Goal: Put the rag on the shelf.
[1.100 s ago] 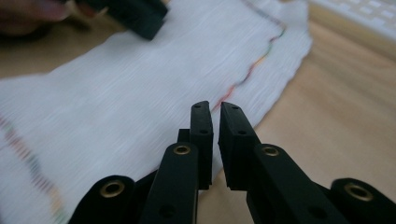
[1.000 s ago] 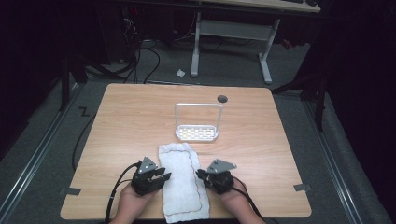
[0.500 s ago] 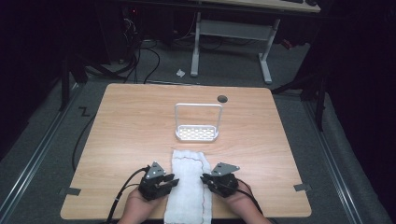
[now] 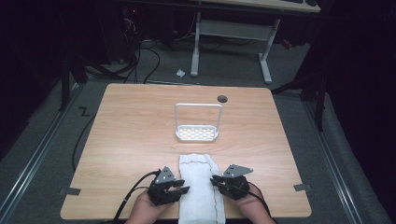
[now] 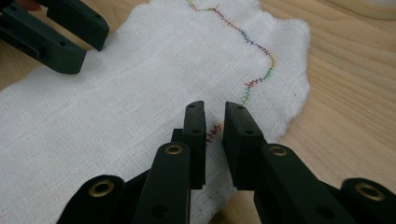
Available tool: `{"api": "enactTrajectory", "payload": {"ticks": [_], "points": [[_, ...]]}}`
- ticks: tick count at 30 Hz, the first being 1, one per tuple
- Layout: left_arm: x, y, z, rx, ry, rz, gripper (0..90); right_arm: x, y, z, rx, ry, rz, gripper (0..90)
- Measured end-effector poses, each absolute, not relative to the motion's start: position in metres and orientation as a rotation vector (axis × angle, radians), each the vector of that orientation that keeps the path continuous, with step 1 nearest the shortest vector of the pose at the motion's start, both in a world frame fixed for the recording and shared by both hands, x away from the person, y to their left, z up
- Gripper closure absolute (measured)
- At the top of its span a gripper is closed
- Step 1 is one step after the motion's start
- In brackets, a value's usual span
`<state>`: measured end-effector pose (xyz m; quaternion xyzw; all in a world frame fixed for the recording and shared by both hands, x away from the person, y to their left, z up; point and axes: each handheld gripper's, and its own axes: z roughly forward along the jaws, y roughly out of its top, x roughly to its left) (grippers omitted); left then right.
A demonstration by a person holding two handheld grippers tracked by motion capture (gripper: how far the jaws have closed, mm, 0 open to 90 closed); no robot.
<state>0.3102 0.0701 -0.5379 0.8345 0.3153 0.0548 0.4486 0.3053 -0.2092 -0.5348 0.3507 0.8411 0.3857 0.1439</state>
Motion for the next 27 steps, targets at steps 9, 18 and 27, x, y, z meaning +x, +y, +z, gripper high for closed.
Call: {"api": "enactTrajectory", "payload": {"ticks": [9, 18, 27], "points": [[0.357, 0.086, -0.531, 1.928, 0.98, 0.309, 49.0, 0.309, -0.215, -0.53, 1.042, 2.375, 1.199, 76.1], [0.386, 0.065, -0.542, 1.909, 1.069, 0.18, 48.8, 0.311, -0.218, -0.531, 1.048, 2.344, 1.195, 68.2], [0.378, 0.058, -0.543, 1.947, 1.028, 0.162, 69.4, 0.333, -0.212, -0.527, 1.157, 2.235, 1.18, 61.9]]}}
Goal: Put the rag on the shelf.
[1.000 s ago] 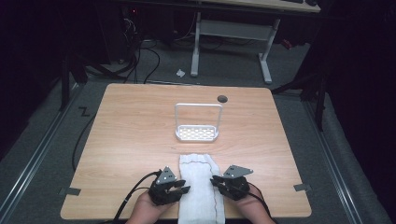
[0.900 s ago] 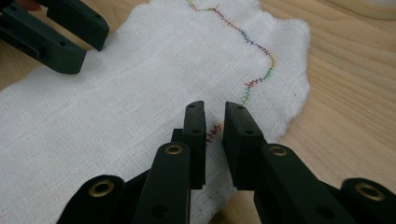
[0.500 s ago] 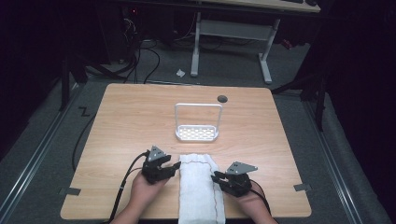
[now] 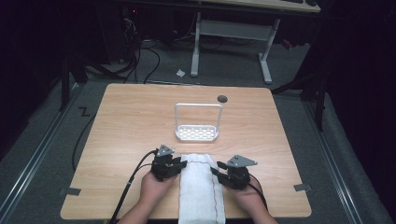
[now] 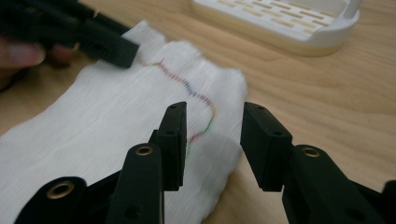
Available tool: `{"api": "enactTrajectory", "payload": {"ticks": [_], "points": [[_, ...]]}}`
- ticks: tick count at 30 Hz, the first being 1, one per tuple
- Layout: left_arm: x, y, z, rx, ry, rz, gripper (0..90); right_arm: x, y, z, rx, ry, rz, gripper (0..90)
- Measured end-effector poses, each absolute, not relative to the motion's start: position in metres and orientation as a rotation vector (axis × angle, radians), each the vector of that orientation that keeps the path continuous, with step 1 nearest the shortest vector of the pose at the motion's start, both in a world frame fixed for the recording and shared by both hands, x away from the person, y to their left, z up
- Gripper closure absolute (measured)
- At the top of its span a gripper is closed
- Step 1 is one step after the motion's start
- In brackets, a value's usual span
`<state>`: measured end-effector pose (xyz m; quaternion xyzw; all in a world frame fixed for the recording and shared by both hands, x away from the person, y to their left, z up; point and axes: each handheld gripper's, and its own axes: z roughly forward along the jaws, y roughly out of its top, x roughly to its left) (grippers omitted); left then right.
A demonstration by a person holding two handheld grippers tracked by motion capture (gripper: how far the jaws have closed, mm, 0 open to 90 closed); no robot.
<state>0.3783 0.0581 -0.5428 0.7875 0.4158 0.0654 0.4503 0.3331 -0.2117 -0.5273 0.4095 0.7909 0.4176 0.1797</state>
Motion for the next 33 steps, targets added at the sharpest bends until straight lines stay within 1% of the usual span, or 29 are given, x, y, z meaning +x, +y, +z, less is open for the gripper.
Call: {"api": "enactTrajectory", "payload": {"ticks": [3, 6, 12, 15, 20, 22, 25, 26, 31, 32, 33], "points": [[0.378, 0.056, -0.542, 1.965, 1.012, 0.169, 73.6, 0.352, -0.205, -0.529, 1.219, 2.23, 1.147, 63.3], [0.378, 0.056, -0.543, 1.967, 1.007, 0.153, 77.3, 0.367, -0.199, -0.535, 1.29, 2.251, 1.095, 62.3], [0.378, 0.056, -0.543, 1.969, 1.001, 0.143, 82.3, 0.36, -0.194, -0.539, 1.264, 2.244, 1.089, 62.6], [0.378, 0.056, -0.543, 1.971, 0.999, 0.143, 83.1, 0.356, -0.192, -0.539, 1.265, 2.252, 1.096, 66.5], [0.377, 0.056, -0.543, 1.975, 0.998, 0.153, 83.8, 0.355, -0.19, -0.54, 1.282, 2.258, 1.119, 78.7], [0.376, 0.056, -0.543, 1.976, 0.997, 0.157, 84.2, 0.355, -0.19, -0.54, 1.282, 2.262, 1.126, 81.2], [0.375, 0.055, -0.542, 1.98, 0.992, 0.18, 85.0, 0.354, -0.188, -0.539, 1.273, 2.26, 1.118, 82.3], [0.371, 0.055, -0.541, 1.97, 0.994, 0.206, 85.1, 0.353, -0.187, -0.539, 1.269, 2.245, 1.109, 82.5], [0.349, 0.056, -0.538, 1.88, 0.984, 0.308, 85.3, 0.338, -0.182, -0.534, 1.204, 2.176, 1.115, 82.5], [0.349, 0.056, -0.538, 1.88, 0.984, 0.308, 85.4, 0.334, -0.182, -0.532, 1.194, 2.155, 1.129, 82.5], [0.339, 0.058, -0.532, 1.82, 0.976, 0.341, 85.4, 0.331, -0.182, -0.529, 1.183, 2.139, 1.148, 82.4]]}}
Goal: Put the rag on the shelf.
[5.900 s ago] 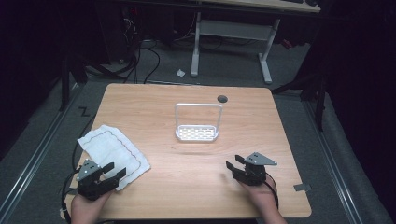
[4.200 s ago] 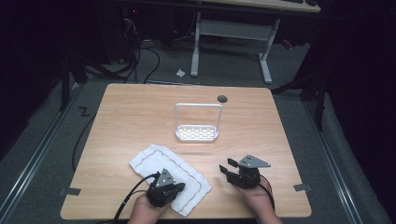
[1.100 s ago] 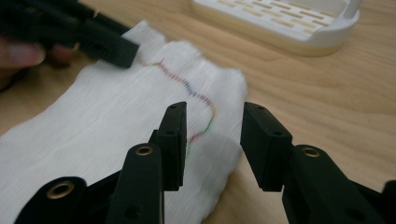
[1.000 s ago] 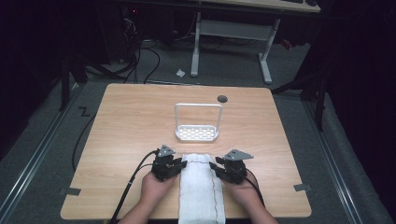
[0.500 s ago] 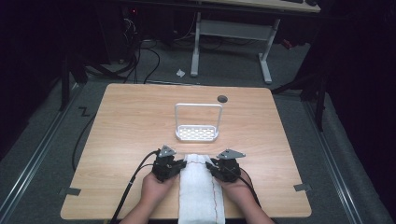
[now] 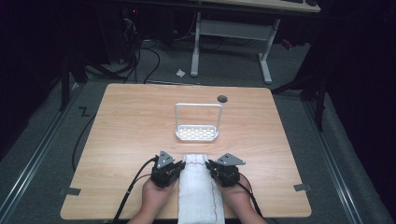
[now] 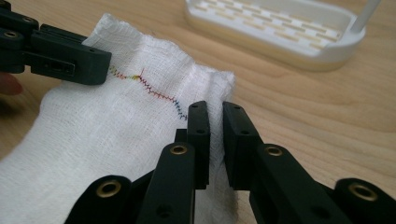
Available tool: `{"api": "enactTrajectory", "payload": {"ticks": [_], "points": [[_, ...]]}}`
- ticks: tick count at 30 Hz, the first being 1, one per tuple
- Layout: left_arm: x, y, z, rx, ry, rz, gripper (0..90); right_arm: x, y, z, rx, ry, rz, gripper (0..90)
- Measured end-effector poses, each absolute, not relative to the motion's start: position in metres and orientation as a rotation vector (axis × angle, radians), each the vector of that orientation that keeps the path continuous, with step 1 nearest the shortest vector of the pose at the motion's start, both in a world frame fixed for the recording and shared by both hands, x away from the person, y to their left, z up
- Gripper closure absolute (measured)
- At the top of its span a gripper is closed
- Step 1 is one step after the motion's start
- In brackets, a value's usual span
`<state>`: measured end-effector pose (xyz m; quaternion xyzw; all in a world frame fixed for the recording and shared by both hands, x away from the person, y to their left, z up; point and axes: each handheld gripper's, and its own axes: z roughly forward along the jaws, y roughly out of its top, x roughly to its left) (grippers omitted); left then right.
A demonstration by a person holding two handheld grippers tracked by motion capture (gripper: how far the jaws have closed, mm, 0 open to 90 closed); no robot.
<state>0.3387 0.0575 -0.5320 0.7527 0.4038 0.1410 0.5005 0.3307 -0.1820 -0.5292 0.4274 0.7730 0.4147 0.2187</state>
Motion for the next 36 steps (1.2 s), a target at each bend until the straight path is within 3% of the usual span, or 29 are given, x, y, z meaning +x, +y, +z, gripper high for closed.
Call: {"api": "enactTrajectory", "payload": {"ticks": [13, 36], "points": [[0.317, 0.063, -0.485, 1.661, 0.892, 0.498, 85.4, 0.313, -0.177, -0.488, 1.0, 1.955, 1.255, 82.3], [0.315, 0.065, -0.428, 1.556, 0.797, 0.565, 85.5, 0.308, -0.18, -0.429, 0.897, 1.798, 1.35, 82.3]]}}
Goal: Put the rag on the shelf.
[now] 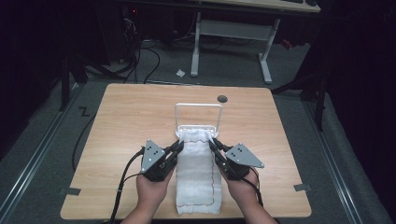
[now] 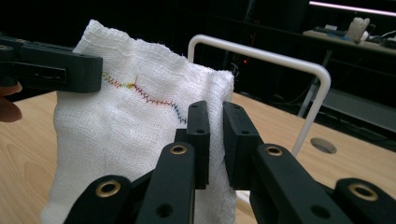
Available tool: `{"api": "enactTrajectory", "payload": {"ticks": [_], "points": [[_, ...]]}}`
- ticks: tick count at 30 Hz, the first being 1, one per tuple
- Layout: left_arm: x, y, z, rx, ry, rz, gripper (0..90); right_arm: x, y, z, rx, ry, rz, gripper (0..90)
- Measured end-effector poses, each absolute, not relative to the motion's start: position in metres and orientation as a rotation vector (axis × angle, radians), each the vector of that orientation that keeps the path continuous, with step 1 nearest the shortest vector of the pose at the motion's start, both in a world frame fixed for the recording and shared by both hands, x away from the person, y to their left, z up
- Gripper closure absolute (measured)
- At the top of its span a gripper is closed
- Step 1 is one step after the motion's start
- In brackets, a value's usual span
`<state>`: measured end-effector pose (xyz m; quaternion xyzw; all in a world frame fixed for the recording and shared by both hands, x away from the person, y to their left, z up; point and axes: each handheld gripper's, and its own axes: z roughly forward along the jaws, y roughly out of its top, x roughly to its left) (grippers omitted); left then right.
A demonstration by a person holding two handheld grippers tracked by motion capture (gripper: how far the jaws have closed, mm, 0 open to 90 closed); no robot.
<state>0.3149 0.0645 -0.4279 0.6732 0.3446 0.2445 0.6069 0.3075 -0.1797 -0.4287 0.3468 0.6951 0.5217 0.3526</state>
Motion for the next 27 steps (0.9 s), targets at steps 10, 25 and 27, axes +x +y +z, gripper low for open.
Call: {"api": "enactTrajectory", "payload": {"ticks": [10, 25, 27], "points": [[0.32, 0.063, -0.392, 1.523, 0.727, 0.605, 85.8, 0.309, -0.184, -0.395, 0.852, 1.731, 1.395, 82.3], [0.343, 0.065, -0.362, 1.498, 0.686, 0.644, 85.9, 0.327, -0.184, -0.36, 0.827, 1.68, 1.424, 82.3], [0.348, 0.065, -0.36, 1.497, 0.685, 0.642, 85.9, 0.33, -0.184, -0.358, 0.831, 1.678, 1.428, 82.3]]}}
